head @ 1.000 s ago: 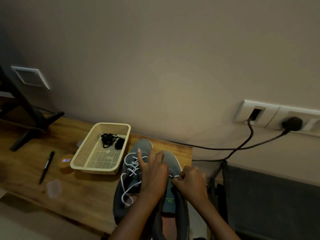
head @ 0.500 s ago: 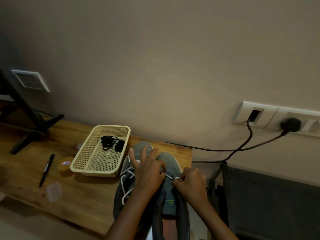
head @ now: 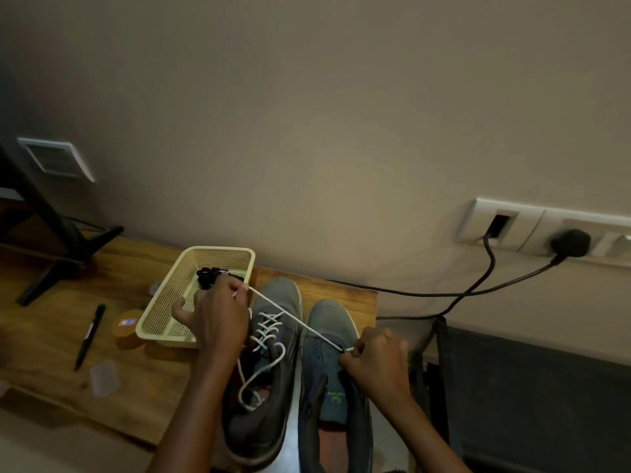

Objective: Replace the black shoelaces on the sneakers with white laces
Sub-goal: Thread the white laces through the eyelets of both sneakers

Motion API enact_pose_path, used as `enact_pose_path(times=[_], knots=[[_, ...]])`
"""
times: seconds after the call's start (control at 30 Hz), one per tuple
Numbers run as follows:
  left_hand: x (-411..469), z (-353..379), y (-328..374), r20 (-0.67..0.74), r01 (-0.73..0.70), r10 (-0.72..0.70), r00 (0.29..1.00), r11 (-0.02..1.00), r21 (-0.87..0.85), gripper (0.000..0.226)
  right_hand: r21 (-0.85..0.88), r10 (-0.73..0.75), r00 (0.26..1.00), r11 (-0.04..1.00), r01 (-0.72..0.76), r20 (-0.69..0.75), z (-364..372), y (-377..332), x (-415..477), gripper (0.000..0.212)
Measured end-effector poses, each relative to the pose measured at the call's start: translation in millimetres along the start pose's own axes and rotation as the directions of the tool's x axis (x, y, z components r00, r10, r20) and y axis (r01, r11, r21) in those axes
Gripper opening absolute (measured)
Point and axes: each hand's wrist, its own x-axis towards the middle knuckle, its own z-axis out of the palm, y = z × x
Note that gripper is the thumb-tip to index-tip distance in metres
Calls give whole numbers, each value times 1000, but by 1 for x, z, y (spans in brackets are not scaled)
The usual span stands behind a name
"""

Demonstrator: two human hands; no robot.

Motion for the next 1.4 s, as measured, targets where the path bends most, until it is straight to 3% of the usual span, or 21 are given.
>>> enact_pose_path(times=[0.1, 0.17, 0.23, 0.3, 0.37, 0.47, 0.57, 0.7, 0.83, 0.9, 1.1, 1.17, 1.23, 1.3, 1.4], knots=[[3, -11, 5, 86, -91, 126, 988, 938, -333, 12, 19, -8, 998, 1000, 7, 55, -2, -1, 4, 36], [2, -21, 18, 185, -68, 221, 957, 796, -602, 14, 264, -7, 1000, 965, 1, 24, -12, -3, 14, 26], [0, -31, 33, 280, -29, 333, 900, 688, -725, 17, 577, -24, 999, 816, 42, -40, -34, -15, 22, 11], [-4, -34, 47, 369, -10, 433, 822, 660, -751, 16, 789, -137, 991, 608, 91, -9, -57, -33, 24, 30], [-8, -32, 55, 407, -2, 490, 771, 641, -767, 14, 866, -230, 973, 490, 101, 17, -70, -45, 23, 32], [-10, -30, 52, 389, 36, 449, 804, 617, -786, 12, 835, -177, 984, 537, 122, -30, -75, -42, 25, 10], [-4, -31, 37, 343, 71, 353, 871, 600, -797, 12, 782, 62, 992, 622, 45, -107, -71, -15, 35, 8], [2, -24, 26, 282, 155, 156, 947, 546, -824, 12, 774, 350, 934, 609, -173, -67, -58, 19, 43, 12], [1, -17, 30, 433, 396, 74, 898, 289, -871, 11, 669, 442, 894, 686, -287, -70, -44, 34, 48, 9], [2, -17, 31, 459, 438, 65, 886, 207, -875, 12, 649, 505, 859, 682, -337, -84, -39, 43, 50, 8], [-2, -12, 34, 502, 476, 49, 864, 250, -843, 16, 496, 531, 847, 739, -456, -10, -37, 54, 46, 9], [-5, -12, 39, 584, 535, 96, 806, 303, -788, 20, 379, 461, 886, 829, -411, -47, -40, 50, 45, 26], [-9, -10, 45, 700, 625, 136, 701, 358, -694, 23, 370, 216, 958, 919, -134, -190, -46, 37, 45, 39], [-12, -6, 50, 778, 687, 167, 605, 385, -617, 28, 467, -88, 958, 858, 212, -273, -50, 9, 42, 29], [-16, 0, 58, 809, 737, 189, 556, 337, -585, 31, 469, -357, 909, 779, 416, -214, -39, -29, 33, 26]])
